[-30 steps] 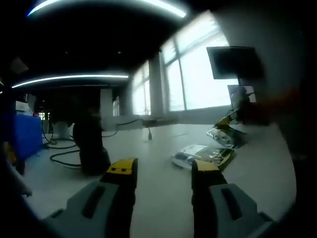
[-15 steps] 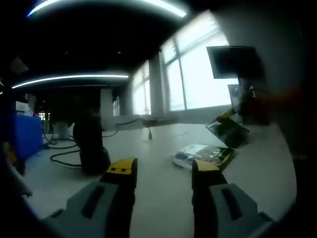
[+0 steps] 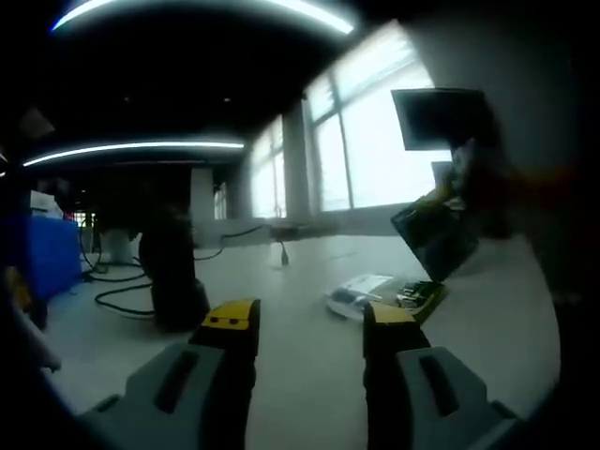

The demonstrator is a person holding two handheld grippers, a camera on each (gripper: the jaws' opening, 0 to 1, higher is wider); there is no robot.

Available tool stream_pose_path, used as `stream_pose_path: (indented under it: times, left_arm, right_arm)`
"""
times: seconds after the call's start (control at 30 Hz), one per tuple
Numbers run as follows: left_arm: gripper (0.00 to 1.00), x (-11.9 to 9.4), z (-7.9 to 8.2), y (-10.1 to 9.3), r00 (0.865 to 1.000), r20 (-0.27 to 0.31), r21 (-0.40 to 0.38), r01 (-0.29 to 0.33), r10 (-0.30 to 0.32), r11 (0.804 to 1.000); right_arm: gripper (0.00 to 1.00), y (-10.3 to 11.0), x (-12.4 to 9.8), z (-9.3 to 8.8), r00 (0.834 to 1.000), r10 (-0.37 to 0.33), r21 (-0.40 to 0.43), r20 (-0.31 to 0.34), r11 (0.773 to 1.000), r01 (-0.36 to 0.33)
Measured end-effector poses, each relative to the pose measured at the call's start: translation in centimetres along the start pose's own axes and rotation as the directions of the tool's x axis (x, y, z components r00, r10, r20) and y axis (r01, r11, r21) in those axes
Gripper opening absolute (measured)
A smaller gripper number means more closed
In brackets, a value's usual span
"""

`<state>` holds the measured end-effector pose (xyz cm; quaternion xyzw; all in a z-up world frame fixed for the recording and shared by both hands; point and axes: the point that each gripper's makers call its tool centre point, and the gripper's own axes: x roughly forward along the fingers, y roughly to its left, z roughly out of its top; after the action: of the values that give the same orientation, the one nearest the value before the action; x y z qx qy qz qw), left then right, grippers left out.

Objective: Clip sheet goods on table flip sheet goods clip sheet goods scan sheet goods put sheet goods back to table

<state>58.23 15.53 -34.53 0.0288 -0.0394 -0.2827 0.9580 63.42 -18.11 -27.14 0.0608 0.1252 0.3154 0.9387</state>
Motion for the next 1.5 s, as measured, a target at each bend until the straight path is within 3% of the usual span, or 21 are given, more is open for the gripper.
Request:
stream_pose_path:
  times: [0.23, 0.33, 0.57, 0.8, 1.5]
  left_arm:
    - [0.37, 0.0, -0.1, 0.1, 1.000, -0.004, -0.005, -0.003, 0.003, 1.000]
    - [0.37, 0.0, -0.1, 0.1, 1.000, -0.004, -0.003, -0.004, 0.004, 1.000]
    - [0.38, 0.0, -0.3, 0.3, 1.000, -0.010, -0.006, -0.012, 0.012, 1.000]
    - [0.38, 0.0, -0.3, 0.3, 1.000, -0.012, 0.005, -0.017, 0.017, 1.000]
    - [0.39, 0.0, -0.3, 0.2, 1.000, -0.016, 0.002, -0.011, 0.011, 1.000]
  right_arm:
    - [0.00, 1.3, -0.6, 1.8, 0.996, -0.045, -0.002, 0.075, 0.999, 0.045]
    - [0.00, 0.8, -0.9, 2.8, 0.985, -0.129, -0.014, 0.112, 0.991, 0.131]
    - [0.00, 2.1, -1.0, 4.3, 0.975, -0.156, -0.051, 0.161, 0.985, 0.166]
    - [0.00, 1.4, -1.1, 5.9, 0.944, -0.220, -0.026, 0.247, 0.972, 0.234]
    - [0.00, 5.5, 3.1, 7.8, 0.937, -0.155, 0.008, 0.312, 0.987, 0.161]
